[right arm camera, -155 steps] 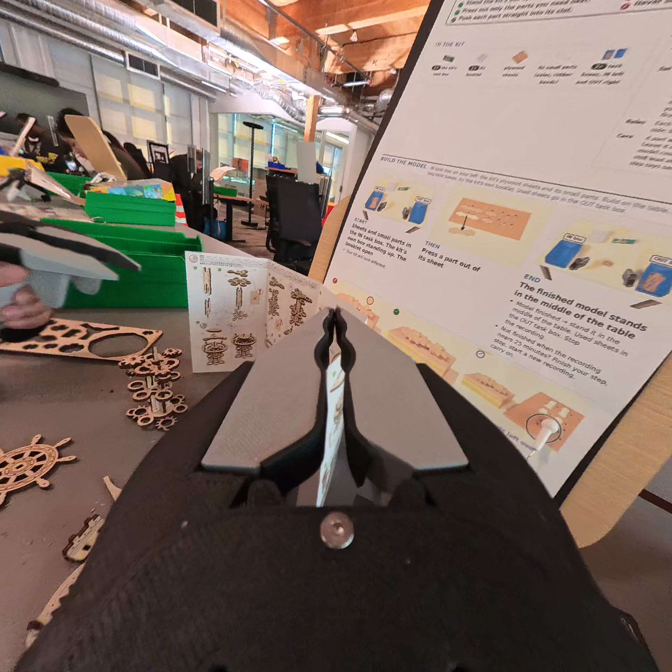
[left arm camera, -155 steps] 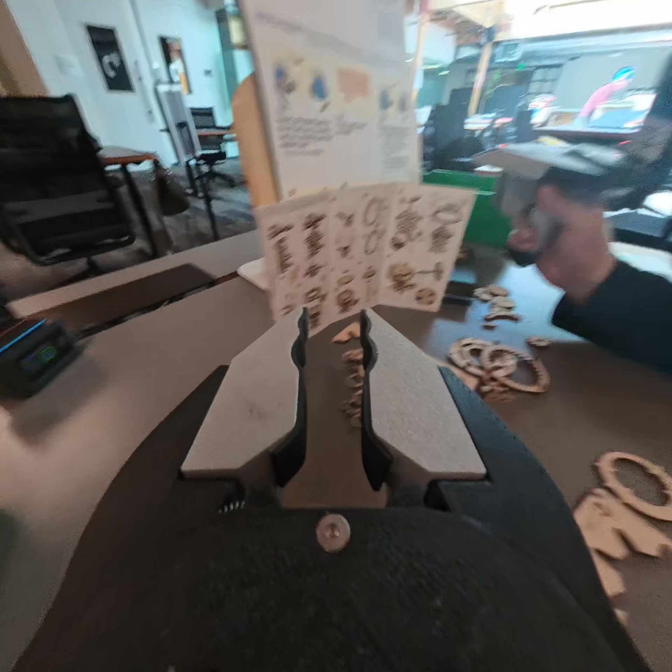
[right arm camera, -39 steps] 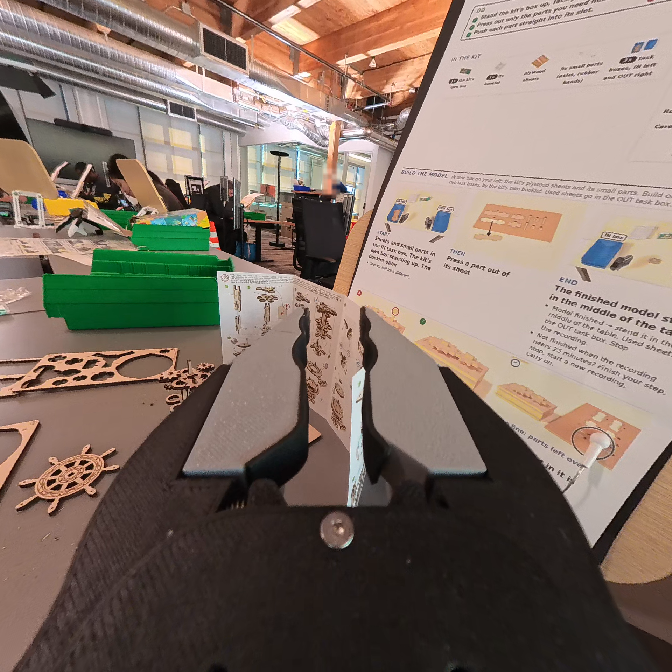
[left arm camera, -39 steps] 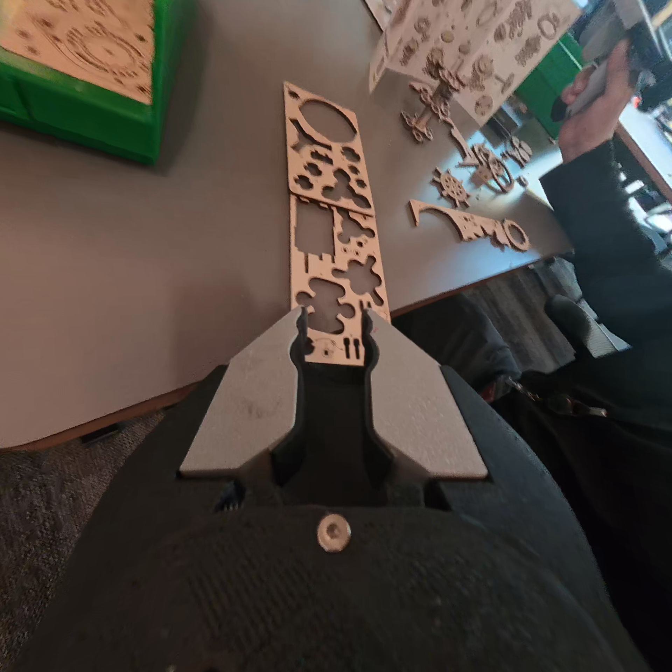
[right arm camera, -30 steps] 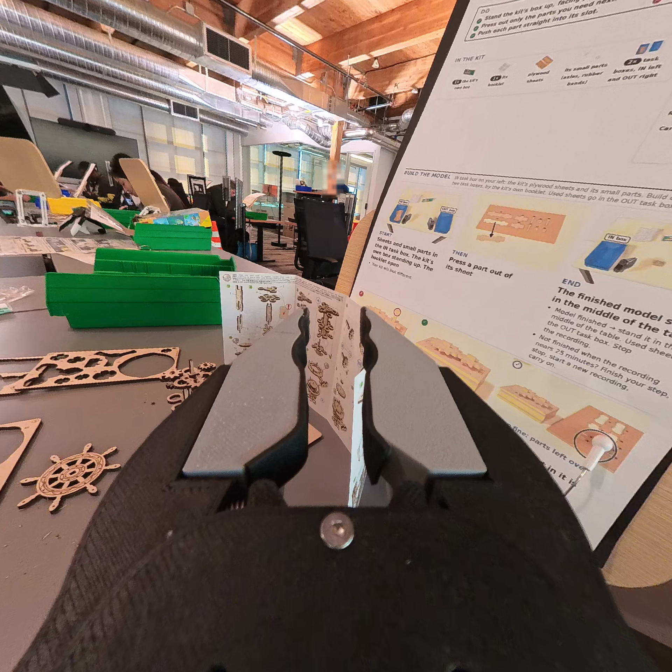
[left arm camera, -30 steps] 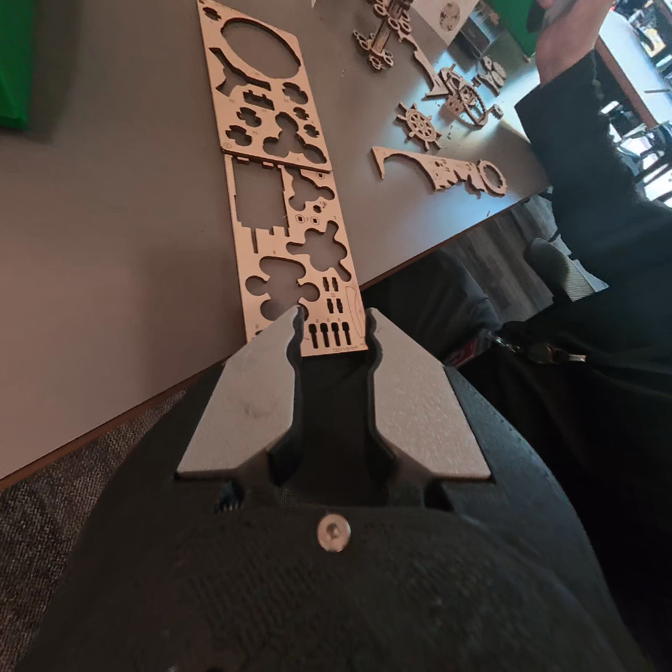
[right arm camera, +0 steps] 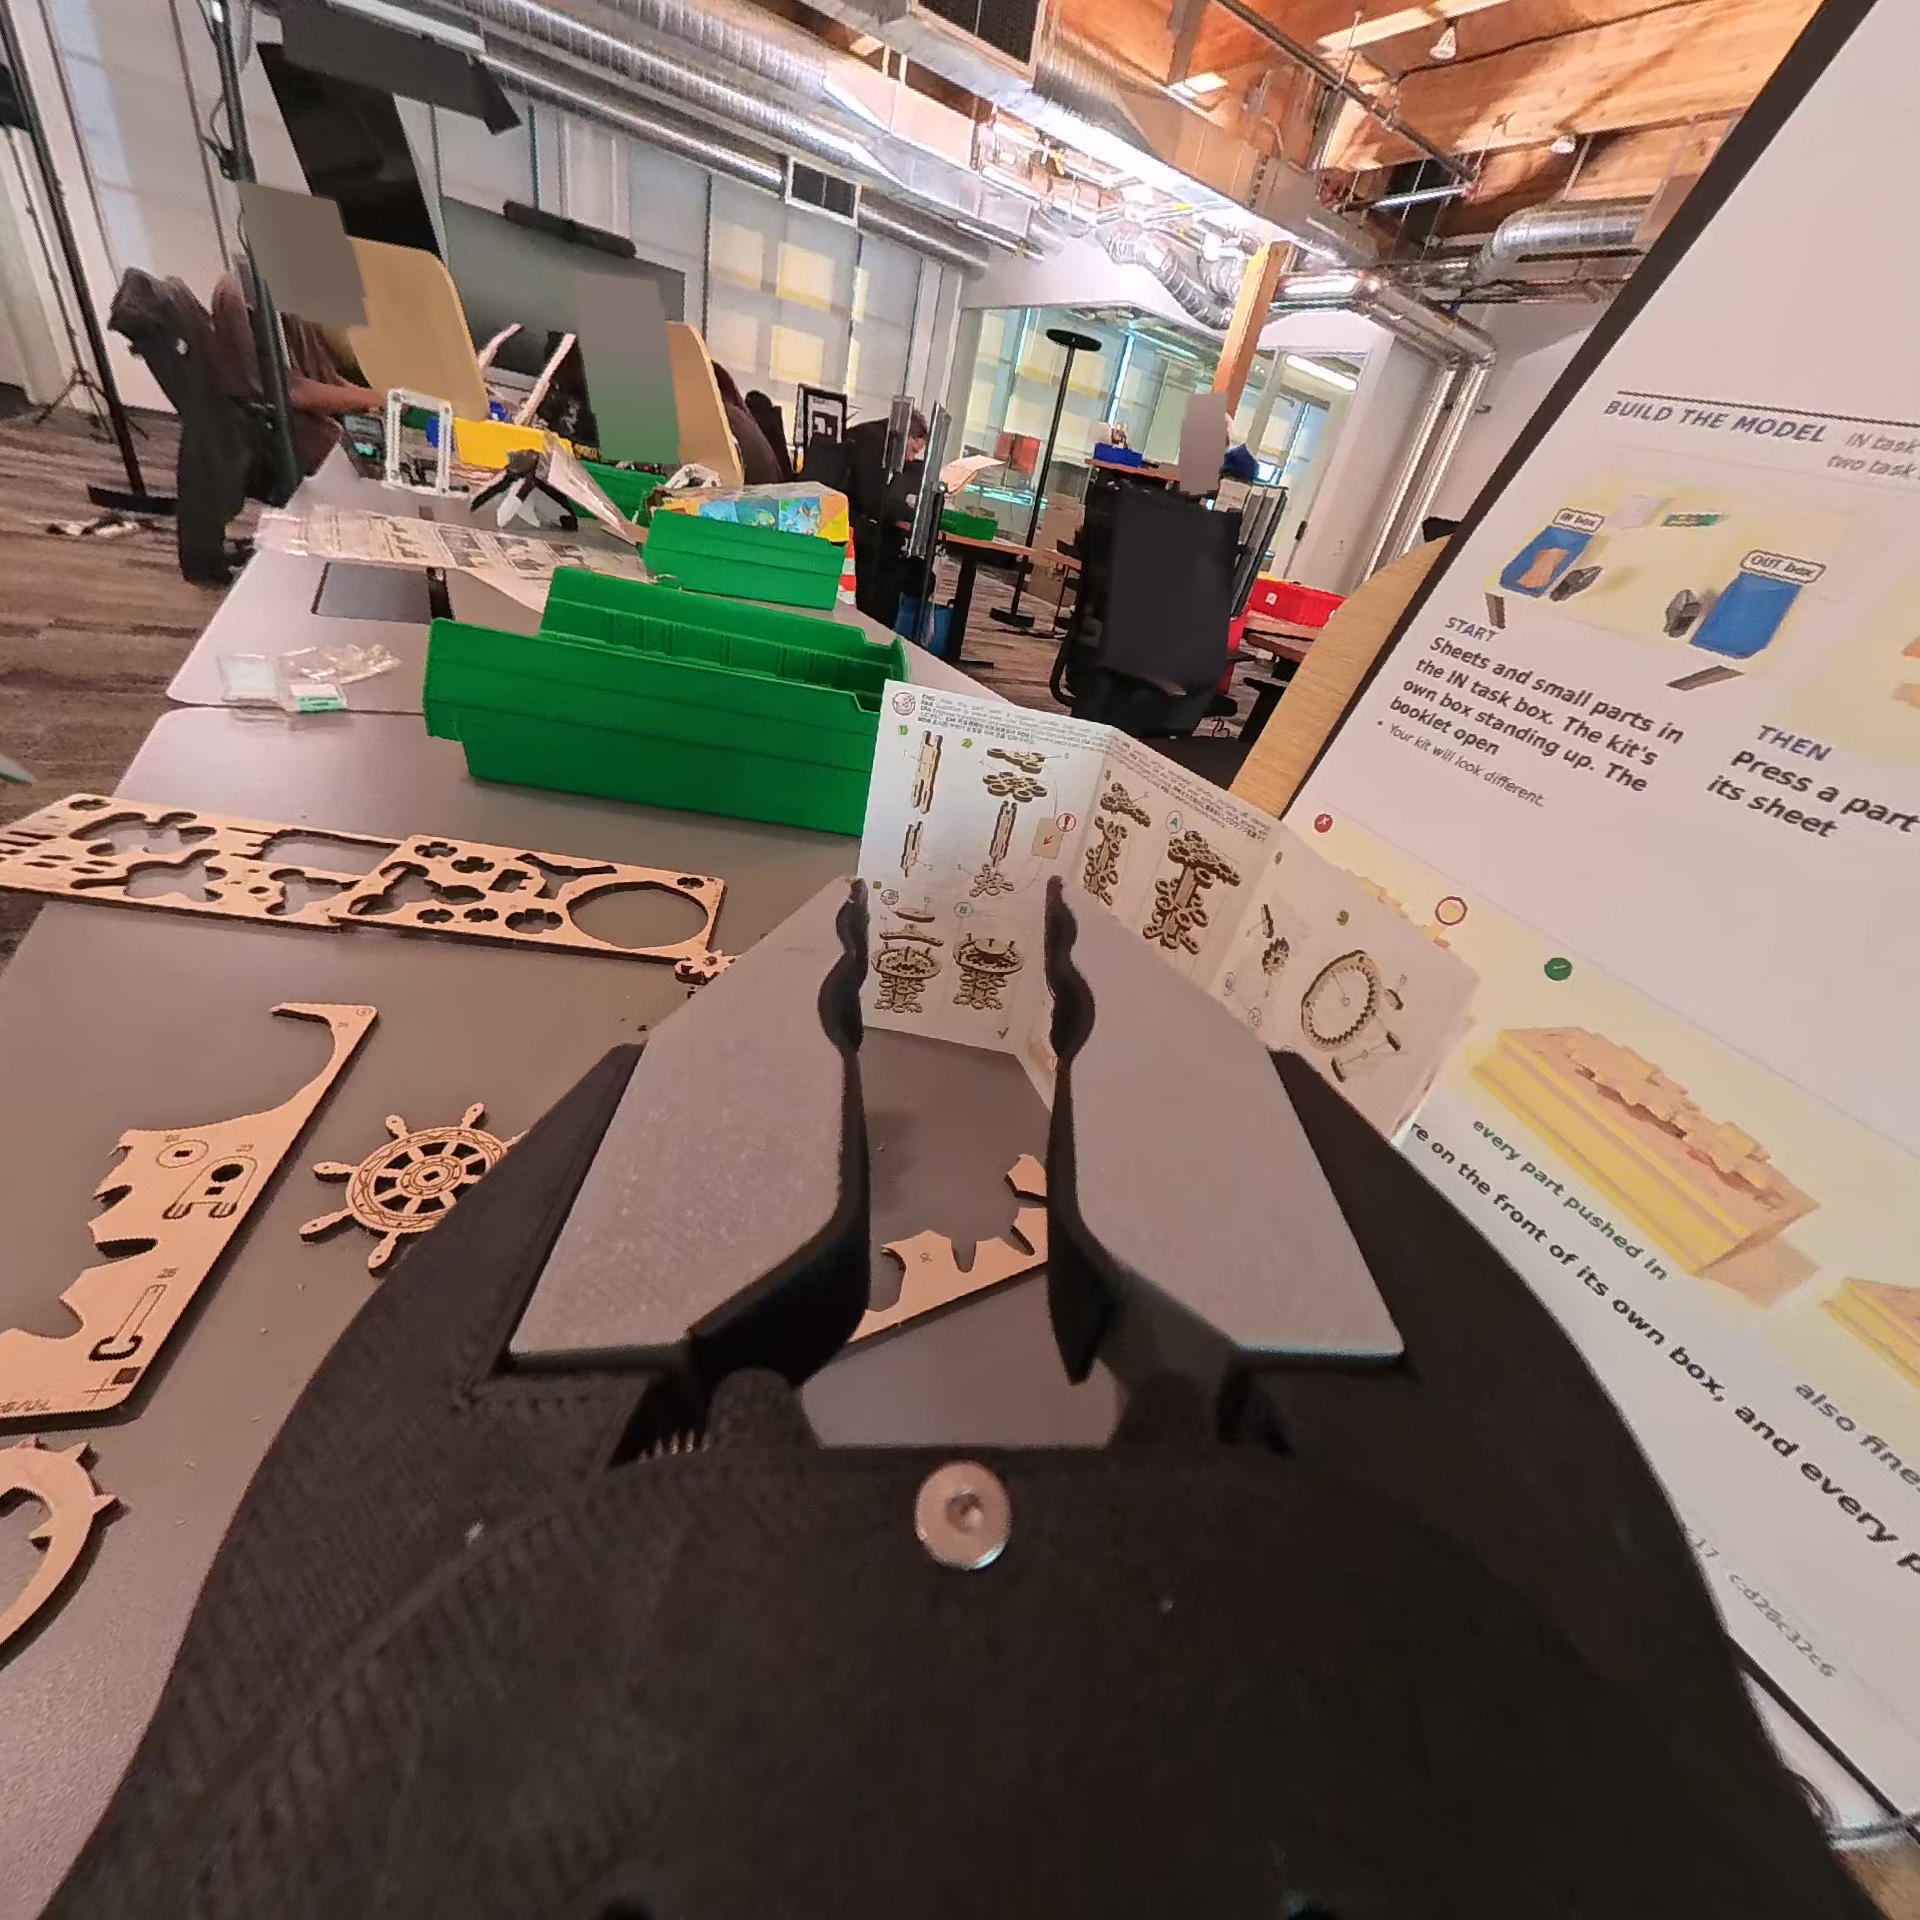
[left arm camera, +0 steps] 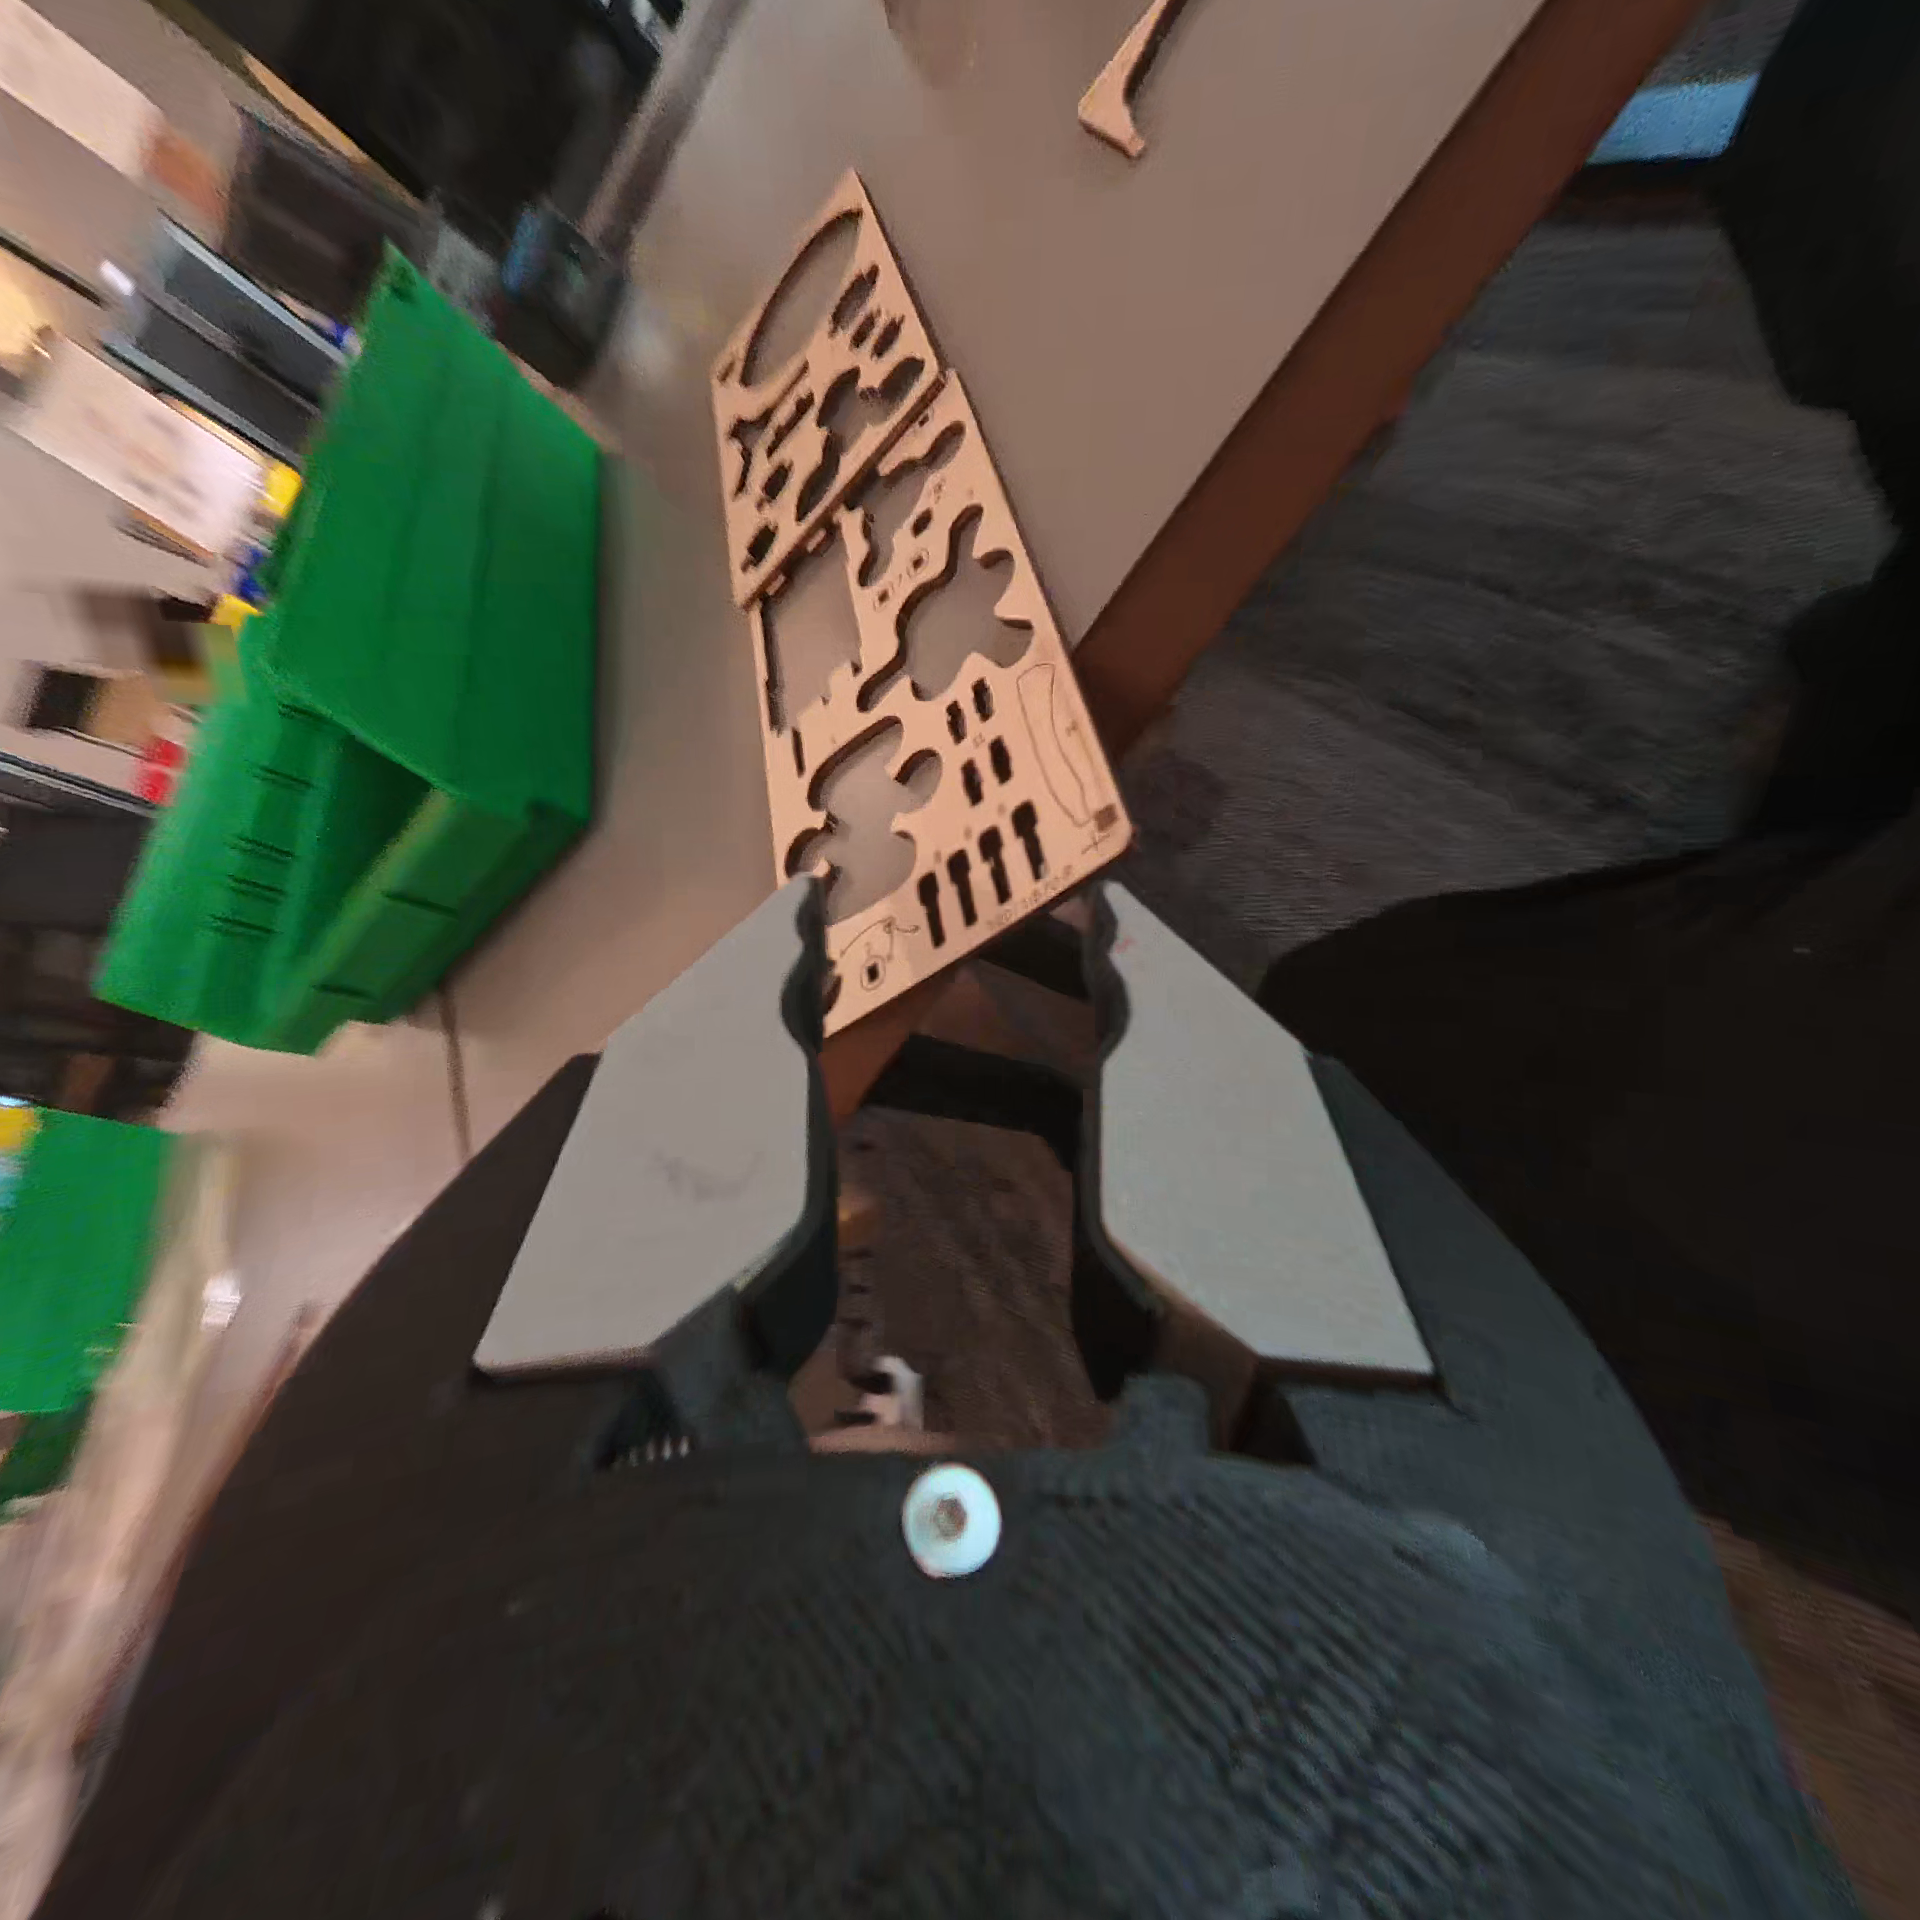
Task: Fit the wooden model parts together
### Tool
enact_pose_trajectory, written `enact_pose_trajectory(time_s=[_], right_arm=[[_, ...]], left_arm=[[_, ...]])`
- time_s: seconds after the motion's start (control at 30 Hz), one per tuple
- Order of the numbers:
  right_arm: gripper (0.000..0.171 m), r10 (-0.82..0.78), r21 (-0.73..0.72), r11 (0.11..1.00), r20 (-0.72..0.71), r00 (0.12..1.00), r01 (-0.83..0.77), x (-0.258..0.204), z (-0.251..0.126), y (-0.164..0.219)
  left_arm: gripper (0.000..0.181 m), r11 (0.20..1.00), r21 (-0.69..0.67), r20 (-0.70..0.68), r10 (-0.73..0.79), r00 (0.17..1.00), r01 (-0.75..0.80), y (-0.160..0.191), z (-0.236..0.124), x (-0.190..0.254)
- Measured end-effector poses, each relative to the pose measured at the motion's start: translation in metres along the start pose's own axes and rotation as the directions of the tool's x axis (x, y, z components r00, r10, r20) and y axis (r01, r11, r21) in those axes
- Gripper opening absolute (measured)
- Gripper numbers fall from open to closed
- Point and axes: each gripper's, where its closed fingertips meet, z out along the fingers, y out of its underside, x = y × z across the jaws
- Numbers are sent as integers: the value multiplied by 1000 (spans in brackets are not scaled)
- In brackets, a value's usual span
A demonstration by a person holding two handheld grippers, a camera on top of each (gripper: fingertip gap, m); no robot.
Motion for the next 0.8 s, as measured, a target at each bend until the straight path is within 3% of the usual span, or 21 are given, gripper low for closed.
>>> enact_pose_trajectory(time_s=[0.03,0.07,0.1,0.23,0.33,0.43,0.57,0.67,0.8], right_arm=[[30,2,2,1000,-1,1000,-2,0,0,0],[30,3,3,1000,-3,1000,-3,0,0,-1],[30,4,4,1000,-4,1000,-4,1,0,-1],[30,15,8,1000,-7,1000,-15,2,-1,0],[30,19,8,1000,-10,1000,-19,4,-2,1],[29,26,20,999,-12,1000,-26,5,-4,-2],[29,32,45,999,-21,999,-31,8,-8,-7],[29,33,57,998,-29,999,-31,9,-11,-10],[28,44,67,997,-33,999,-41,11,-12,-11]], left_arm=[[32,999,3,36,53,998,-53,-1,2,0],[14,996,-2,60,94,994,-94,-1,5,2],[7,991,-17,66,132,989,-131,0,8,5],[1,960,-88,235,279,931,-266,0,1,-27],[0,957,-79,340,289,895,-279,-12,-24,-73],[1,886,-190,367,464,806,-424,-16,-40,-97],[0,681,-340,302,732,611,-648,-7,-46,-74],[1,665,-393,284,744,604,-635,7,-47,-28],[0,709,-359,398,705,587,-607,-2,-44,25]])
